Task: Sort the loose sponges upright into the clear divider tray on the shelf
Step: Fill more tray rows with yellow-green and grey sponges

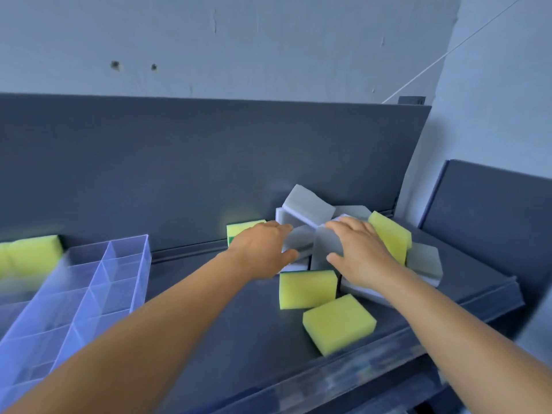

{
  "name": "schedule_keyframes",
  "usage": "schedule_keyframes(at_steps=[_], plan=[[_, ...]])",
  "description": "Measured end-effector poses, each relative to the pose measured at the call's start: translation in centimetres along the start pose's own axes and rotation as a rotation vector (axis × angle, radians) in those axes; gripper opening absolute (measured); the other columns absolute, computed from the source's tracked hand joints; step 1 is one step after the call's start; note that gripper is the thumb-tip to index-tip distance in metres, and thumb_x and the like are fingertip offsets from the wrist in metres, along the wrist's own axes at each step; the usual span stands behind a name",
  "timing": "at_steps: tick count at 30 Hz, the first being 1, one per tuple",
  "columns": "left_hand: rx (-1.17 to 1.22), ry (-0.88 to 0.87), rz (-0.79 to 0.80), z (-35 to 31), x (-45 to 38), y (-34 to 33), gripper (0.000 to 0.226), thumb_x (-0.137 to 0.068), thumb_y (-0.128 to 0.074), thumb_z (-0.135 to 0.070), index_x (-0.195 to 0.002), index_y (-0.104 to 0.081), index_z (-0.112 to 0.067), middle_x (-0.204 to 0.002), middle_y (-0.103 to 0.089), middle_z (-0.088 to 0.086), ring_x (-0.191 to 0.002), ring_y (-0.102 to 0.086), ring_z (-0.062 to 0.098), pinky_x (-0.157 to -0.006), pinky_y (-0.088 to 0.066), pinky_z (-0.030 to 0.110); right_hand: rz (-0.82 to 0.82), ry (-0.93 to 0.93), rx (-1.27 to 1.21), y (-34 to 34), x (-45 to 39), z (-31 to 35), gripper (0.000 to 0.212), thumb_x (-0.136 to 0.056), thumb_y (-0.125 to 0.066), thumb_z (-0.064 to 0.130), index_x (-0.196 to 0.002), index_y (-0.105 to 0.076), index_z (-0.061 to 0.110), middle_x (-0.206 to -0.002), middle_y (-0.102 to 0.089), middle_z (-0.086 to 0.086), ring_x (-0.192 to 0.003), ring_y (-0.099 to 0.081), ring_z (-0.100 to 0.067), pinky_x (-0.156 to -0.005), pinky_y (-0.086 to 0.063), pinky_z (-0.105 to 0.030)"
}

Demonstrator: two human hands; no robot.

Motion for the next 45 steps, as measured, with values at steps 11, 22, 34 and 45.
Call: schedule_keyframes(at_steps=[11, 22, 34, 45], plan=[[-0.026, 0.045, 0.067, 0.8, -4.7, -2.8, 0.039, -0.091, -0.053, -0.039, -0.116, -0.049, -0.009, -0.112, -0.058, 0.013, -0.102, -0.055, 0.031, -0.071, -0.038, 0.032, -0.059, -0.093, -0.134, -0.9, -2.6, -0.6, 0.046, -0.089, -0.055, 0.014, -0.132, -0.044, 0.029, -0.135, -0.03, -0.002, -0.107, -0.051, -0.023, -0.084, -0.043, -0.03], [0.006, 0.214, -0.088, 4.0, -0.2, 1.5, 0.03, -0.093, -0.046, -0.028, -0.111, -0.046, -0.003, -0.117, -0.038, 0.011, -0.109, -0.042, 0.029, -0.078, -0.039, 0.032, -0.162, -0.013, -0.222, 1.7, -2.0, 1.5, 0.042, -0.093, -0.048, 0.015, -0.131, -0.043, 0.03, -0.129, -0.047, -0.004, -0.112, -0.049, -0.025, -0.083, -0.039, -0.03], [0.537, 0.42, -0.233, 6.4, 10.0, 4.2, 0.062, -0.08, -0.071, -0.031, -0.127, -0.033, -0.015, -0.113, -0.049, 0.0, -0.092, -0.053, 0.018, -0.065, -0.047, 0.025, -0.217, 0.115, -0.476, 2.9, 0.6, 8.5, 0.041, -0.09, -0.047, 0.009, -0.124, -0.05, 0.032, -0.132, -0.047, 0.005, -0.116, -0.048, -0.022, -0.085, -0.038, -0.029], [0.396, 0.406, -0.388, 11.3, 17.8, 8.8, 0.074, -0.076, -0.075, -0.03, -0.137, -0.033, -0.04, -0.121, -0.048, -0.003, -0.092, -0.051, 0.018, -0.072, -0.042, 0.025, -0.23, 0.401, -0.559, 4.0, 2.8, 18.0, 0.042, -0.086, -0.051, 0.006, -0.119, -0.054, 0.03, -0.124, -0.052, 0.009, -0.099, -0.047, -0.011, -0.074, -0.03, -0.021]])
Point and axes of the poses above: each hand's wrist, its own x-axis away from the middle knuckle, its own y-axis out of the back of the hand, z = x × y, the point moved 6 cm from there along -x, towards the middle knuckle
